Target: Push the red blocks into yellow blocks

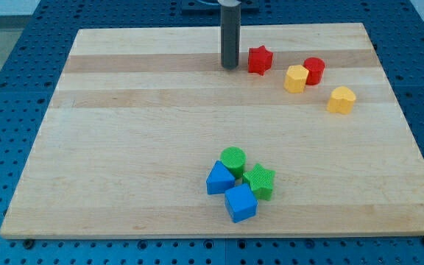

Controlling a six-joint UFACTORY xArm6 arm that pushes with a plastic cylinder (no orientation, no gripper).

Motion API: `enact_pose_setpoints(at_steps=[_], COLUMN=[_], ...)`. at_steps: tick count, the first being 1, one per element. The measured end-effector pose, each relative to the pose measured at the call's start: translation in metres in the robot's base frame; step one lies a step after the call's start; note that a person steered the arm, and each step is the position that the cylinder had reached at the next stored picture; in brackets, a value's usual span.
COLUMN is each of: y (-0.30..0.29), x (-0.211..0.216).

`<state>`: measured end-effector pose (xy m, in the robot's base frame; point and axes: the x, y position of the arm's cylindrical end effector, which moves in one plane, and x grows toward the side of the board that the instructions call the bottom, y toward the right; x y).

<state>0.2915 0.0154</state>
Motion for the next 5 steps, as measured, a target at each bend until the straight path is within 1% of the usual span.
enact_pose_setpoints(at_steps=[1, 3, 4, 5], y=[0.009, 0.047, 0.078, 0.100], x=[-0.015, 0.020, 0.037, 0.044])
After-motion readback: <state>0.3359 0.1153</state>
